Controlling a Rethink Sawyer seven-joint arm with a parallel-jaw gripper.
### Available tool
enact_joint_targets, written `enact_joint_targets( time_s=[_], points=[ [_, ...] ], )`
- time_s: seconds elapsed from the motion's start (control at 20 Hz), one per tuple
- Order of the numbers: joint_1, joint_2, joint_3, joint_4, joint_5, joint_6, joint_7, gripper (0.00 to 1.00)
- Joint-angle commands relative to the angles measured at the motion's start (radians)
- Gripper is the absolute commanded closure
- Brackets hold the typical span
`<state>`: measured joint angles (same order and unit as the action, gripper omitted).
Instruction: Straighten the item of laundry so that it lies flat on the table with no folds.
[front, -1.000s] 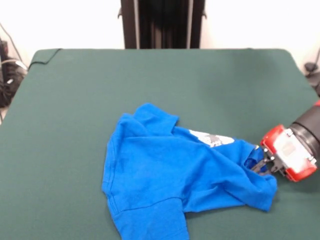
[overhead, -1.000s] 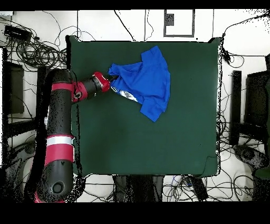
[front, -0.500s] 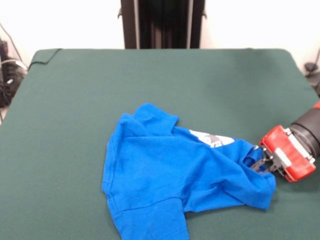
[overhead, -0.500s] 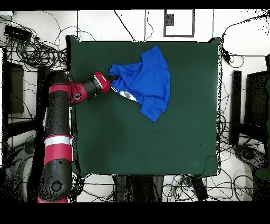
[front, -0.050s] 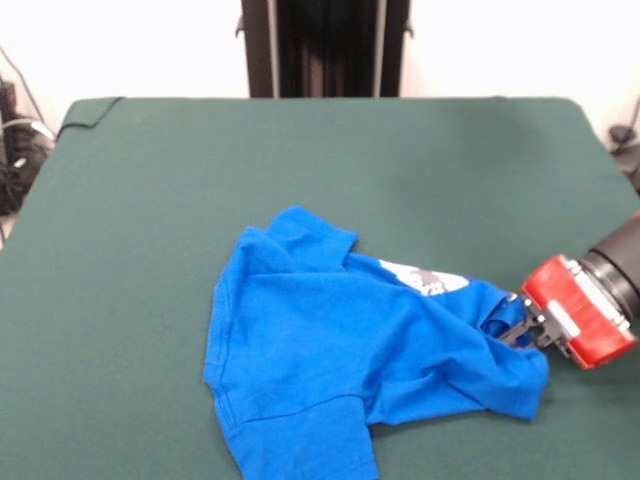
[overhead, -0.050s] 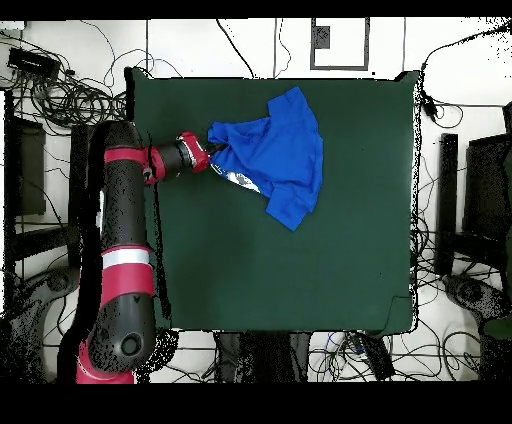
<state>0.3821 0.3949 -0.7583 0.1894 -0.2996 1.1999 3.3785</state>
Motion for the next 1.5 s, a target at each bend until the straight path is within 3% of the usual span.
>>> enact_joint_targets(
  time_s=[0.05, 0.2, 0.3, 0.35, 0.55, 0.7, 0.8, 0.9, 0.95, 1.05, 1.15, 1.35, 1.5],
  points=[
    [-0.109, 0.126, 0.439, 0.103, 0.299, -0.229, -0.068, 1.00],
    [-0.139, 0.120, 0.537, 0.131, 0.374, -0.237, -0.170, 1.00],
    [-0.190, 0.107, 0.700, 0.182, 0.510, -0.181, -0.329, 1.00],
    [-0.230, 0.109, 0.812, 0.206, 0.611, -0.089, -0.446, 1.00],
    [-0.247, 0.107, 0.859, 0.217, 0.626, -0.062, -0.482, 1.00],
    [-0.236, 0.102, 0.832, 0.212, 0.587, -0.100, -0.441, 1.00],
    [-0.209, 0.096, 0.762, 0.197, 0.515, -0.161, -0.352, 1.00],
    [-0.144, 0.102, 0.594, 0.146, 0.357, -0.236, -0.170, 1.00],
    [-0.083, 0.140, 0.412, 0.058, 0.199, -0.230, 0.010, 1.00],
    [-0.033, 0.221, 0.188, -0.083, -0.002, -0.129, 0.228, 1.00],
    [-0.022, 0.273, 0.081, -0.168, -0.115, -0.028, 0.337, 1.00],
    [-0.013, 0.316, 0.002, -0.248, -0.273, 0.112, 0.363, 1.00],
    [-0.001, 0.323, -0.004, -0.261, -0.358, 0.157, 0.333, 1.00]
  ],
)
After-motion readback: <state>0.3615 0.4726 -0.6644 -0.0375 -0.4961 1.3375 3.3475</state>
